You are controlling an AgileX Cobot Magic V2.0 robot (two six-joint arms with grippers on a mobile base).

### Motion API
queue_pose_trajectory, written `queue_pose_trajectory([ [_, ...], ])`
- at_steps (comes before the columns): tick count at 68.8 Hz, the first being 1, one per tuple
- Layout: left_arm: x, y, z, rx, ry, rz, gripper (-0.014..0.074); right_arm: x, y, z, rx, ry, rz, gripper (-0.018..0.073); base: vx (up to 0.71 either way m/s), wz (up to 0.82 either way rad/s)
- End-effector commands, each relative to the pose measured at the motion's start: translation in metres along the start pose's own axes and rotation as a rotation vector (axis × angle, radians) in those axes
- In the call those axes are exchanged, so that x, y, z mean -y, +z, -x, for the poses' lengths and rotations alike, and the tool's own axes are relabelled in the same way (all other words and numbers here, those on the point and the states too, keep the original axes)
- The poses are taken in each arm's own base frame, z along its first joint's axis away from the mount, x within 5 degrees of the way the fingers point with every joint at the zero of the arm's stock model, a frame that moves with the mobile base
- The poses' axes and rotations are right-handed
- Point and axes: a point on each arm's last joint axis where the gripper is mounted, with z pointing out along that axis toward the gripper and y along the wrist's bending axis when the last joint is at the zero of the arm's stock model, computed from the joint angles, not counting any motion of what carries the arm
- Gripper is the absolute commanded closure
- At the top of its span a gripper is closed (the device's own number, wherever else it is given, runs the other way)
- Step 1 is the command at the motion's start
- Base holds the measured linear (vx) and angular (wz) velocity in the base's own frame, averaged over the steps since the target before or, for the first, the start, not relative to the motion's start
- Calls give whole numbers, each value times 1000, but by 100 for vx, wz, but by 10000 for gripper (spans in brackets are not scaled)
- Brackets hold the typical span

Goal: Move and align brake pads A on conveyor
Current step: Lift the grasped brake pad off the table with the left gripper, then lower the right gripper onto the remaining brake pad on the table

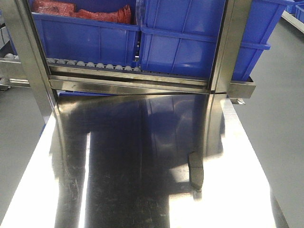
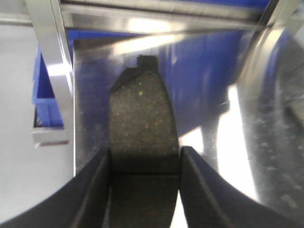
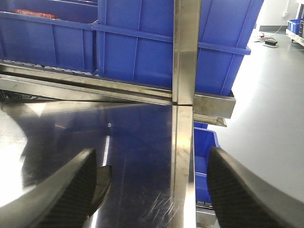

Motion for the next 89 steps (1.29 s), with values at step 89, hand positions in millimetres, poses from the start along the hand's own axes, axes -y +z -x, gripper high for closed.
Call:
queue_pose_trajectory([
  [89, -15, -37, -27, 226, 0, -40, 603, -1, 57, 29, -100, 89, 7, 110, 0, 0],
])
